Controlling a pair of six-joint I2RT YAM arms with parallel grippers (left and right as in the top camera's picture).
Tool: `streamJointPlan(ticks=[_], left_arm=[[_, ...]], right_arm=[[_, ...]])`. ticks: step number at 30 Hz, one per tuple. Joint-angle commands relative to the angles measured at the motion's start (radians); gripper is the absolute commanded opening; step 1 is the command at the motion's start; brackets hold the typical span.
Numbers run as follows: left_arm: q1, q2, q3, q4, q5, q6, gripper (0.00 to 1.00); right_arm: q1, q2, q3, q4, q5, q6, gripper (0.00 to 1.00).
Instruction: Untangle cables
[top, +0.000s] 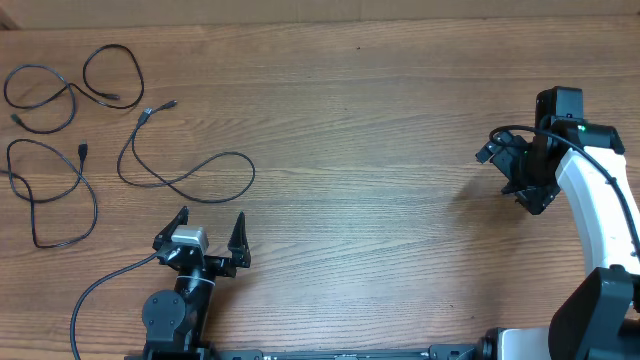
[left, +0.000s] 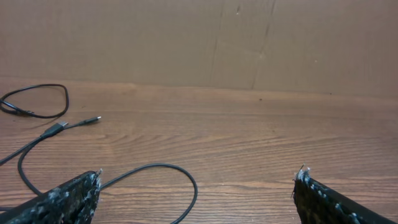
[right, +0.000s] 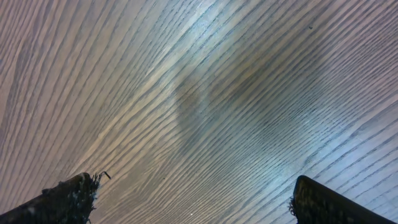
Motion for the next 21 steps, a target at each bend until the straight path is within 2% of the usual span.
streamJointPlan(ticks=[1, 13, 21], left_arm=[[-0.003, -0.007, -0.007, 0.001, -0.007, 0.019, 0.99], [-0.003, -0.007, -0.007, 0.001, -0.007, 0.019, 0.99], [-0.003, -0.007, -0.007, 0.001, -0.007, 0.019, 0.99]], right_arm=[[0.0, -0.005, 0.014, 0.003, 0.002, -0.001, 1.0], [0.0, -0.016, 0.014, 0.003, 0.003, -0.002, 1.0], [0.002, -0.212, -0.014, 0.026, 0.002, -0.001, 1.0]])
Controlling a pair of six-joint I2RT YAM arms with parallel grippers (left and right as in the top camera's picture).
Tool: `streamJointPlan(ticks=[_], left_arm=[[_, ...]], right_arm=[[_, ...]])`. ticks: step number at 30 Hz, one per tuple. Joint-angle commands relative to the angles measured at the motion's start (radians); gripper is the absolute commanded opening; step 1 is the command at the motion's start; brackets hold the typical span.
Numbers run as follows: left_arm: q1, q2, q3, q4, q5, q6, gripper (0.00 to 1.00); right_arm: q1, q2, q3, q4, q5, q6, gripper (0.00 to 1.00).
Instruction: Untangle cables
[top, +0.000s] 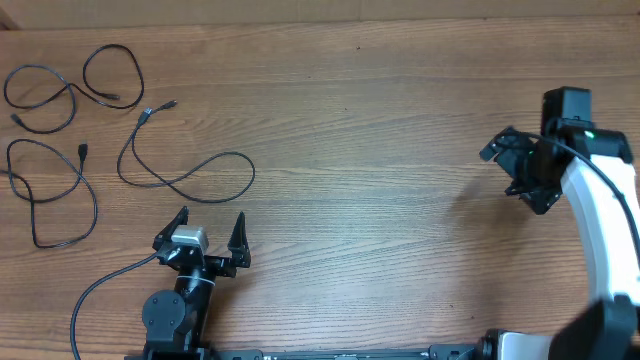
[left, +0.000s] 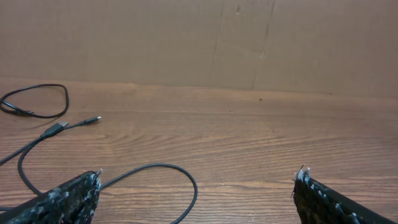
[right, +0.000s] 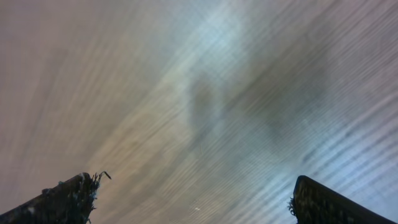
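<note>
Three black cables lie apart at the table's left. One (top: 60, 88) loops at the far left back, one (top: 62, 195) curls below it, and a third (top: 185, 180) with small plugs snakes towards the middle. My left gripper (top: 211, 232) stands open at the front left, just short of the third cable (left: 180, 177), nothing between its fingers. My right gripper (top: 512, 165) hangs open at the far right over bare wood, holding nothing. Its wrist view is blurred.
The wooden table (top: 380, 150) spreads between both arms. A brown cardboard wall (left: 199, 43) closes off the back edge. The left arm's own black lead (top: 100, 290) trails off its base to the front left.
My right arm has shifted slightly to the right and back, and its wrist view is now blurred. The left gripper and all three cables lie as before.
</note>
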Motion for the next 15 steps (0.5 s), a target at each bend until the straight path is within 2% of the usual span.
streamJointPlan(ticks=[1, 5, 15], left_arm=[[-0.003, -0.007, -0.007, 0.001, -0.007, 0.019, 0.99], [-0.003, -0.007, -0.007, 0.001, -0.007, 0.019, 0.99], [-0.003, -0.007, -0.007, 0.001, -0.006, 0.019, 0.99]], right_arm=[[0.002, -0.164, -0.03, 0.04, 0.008, -0.005, 1.0], [0.002, -0.345, -0.124, 0.137, 0.054, -0.021, 1.0], [0.067, -0.867, -0.507, 0.541, -0.124, -0.214, 1.0]])
